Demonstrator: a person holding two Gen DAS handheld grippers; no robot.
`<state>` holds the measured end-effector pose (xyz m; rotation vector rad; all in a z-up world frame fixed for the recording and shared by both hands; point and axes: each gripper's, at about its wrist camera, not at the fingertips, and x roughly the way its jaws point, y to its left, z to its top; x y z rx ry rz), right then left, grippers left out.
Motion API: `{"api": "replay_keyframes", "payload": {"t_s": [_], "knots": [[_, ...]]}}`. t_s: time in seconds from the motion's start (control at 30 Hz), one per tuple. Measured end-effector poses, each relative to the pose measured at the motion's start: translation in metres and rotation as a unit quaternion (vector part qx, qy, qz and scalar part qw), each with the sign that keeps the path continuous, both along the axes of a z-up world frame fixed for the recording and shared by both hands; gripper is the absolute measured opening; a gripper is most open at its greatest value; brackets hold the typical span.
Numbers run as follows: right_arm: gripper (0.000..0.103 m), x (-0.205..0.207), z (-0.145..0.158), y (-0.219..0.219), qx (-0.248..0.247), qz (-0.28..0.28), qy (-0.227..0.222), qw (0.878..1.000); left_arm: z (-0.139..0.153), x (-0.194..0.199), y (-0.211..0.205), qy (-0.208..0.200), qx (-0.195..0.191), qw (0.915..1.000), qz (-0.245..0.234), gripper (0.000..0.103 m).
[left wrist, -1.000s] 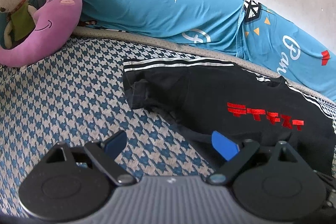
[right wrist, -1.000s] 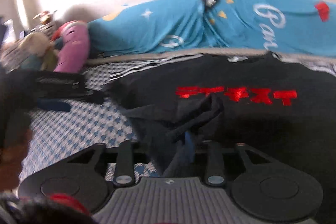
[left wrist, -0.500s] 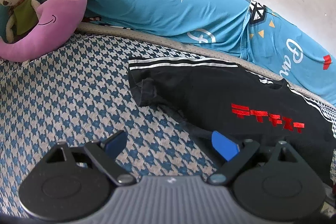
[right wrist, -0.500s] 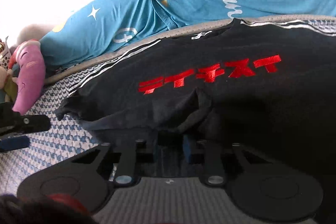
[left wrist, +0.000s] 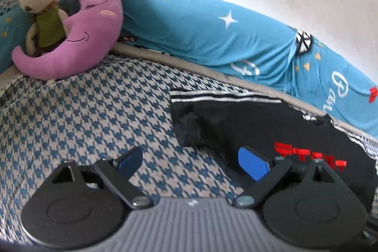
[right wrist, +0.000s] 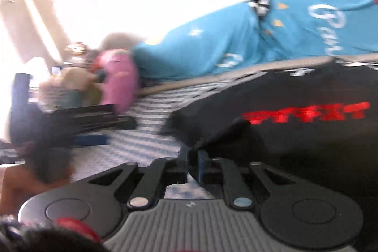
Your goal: Fold clothes
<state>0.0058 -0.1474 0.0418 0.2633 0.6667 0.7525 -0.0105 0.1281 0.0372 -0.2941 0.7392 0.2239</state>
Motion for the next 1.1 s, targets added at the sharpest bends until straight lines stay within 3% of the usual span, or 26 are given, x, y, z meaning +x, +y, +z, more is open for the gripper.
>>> {"api": "replay_keyframes", "payload": {"t_s": [0.27,0.5,0.77,0.9,1.1], "knots": [[0.007,-0.054,0.022,0.033,0.020,0.127,-0.036,0.991,0.016,-0.024,0.034,-0.021,0.011,0.9990,0.039,0.095],[0.007,-0.094,0.007,0.068,0.010,0.204,-0.022,0.979,0.018,-0.038,0.056,-0.020,0.016,0.9981,0.056,0.096],[0.011,-0.111,-0.028,0.088,-0.046,0.239,0.005,0.970,0.014,-0.041,0.055,-0.007,0.027,0.9989,0.038,0.096],[0.011,-0.112,-0.029,0.088,-0.043,0.257,0.006,0.965,0.012,-0.041,0.048,-0.004,0.040,0.9988,0.027,0.096],[0.011,-0.113,-0.029,0.084,-0.050,0.236,-0.002,0.970,0.004,-0.041,0.035,0.006,0.040,0.9992,-0.002,0.096]]}}
